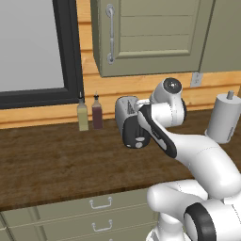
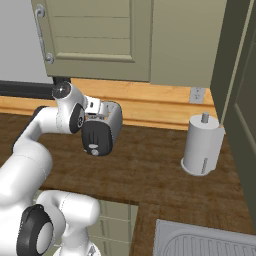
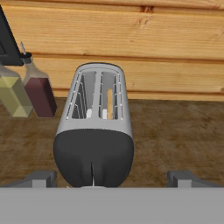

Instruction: Start the toaster. Once the lever pops up, take the bread to the plate on the dining counter.

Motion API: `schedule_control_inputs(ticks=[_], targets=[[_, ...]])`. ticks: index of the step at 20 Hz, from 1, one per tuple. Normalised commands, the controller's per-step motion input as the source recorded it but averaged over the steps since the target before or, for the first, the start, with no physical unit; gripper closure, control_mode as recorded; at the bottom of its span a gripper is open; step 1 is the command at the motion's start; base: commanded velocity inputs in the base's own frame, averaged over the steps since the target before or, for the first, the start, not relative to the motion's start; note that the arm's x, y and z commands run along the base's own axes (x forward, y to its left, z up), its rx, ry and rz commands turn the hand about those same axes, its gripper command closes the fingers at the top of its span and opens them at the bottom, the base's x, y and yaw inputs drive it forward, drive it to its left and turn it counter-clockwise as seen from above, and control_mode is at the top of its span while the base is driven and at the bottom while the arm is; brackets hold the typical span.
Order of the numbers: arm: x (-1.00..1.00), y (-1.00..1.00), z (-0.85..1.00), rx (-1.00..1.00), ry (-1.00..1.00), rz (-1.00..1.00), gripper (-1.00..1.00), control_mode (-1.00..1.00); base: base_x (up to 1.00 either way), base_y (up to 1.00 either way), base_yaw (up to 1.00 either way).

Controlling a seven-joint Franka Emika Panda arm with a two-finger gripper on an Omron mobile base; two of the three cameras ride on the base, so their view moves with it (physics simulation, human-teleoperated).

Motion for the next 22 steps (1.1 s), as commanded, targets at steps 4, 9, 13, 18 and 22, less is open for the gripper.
schedule_control_inputs(ticks=[4,9,13,18,22], targets=[[0.00,0.00,0.00,0.00,0.00,0.00,-1.00,-1.00,0.00,0.00,0.00],[0.00,0.00,0.00,0.00,0.00,0.00,-1.00,-1.00,0.00,0.00,0.00],[0.00,0.00,0.00,0.00,0.00,0.00,-1.00,-1.00,0.00,0.00,0.00],[0.00,0.00,0.00,0.00,0.00,0.00,-1.00,-1.00,0.00,0.00,0.00],[0.00,0.00,0.00,0.00,0.00,0.00,-1.00,-1.00,0.00,0.00,0.00]])
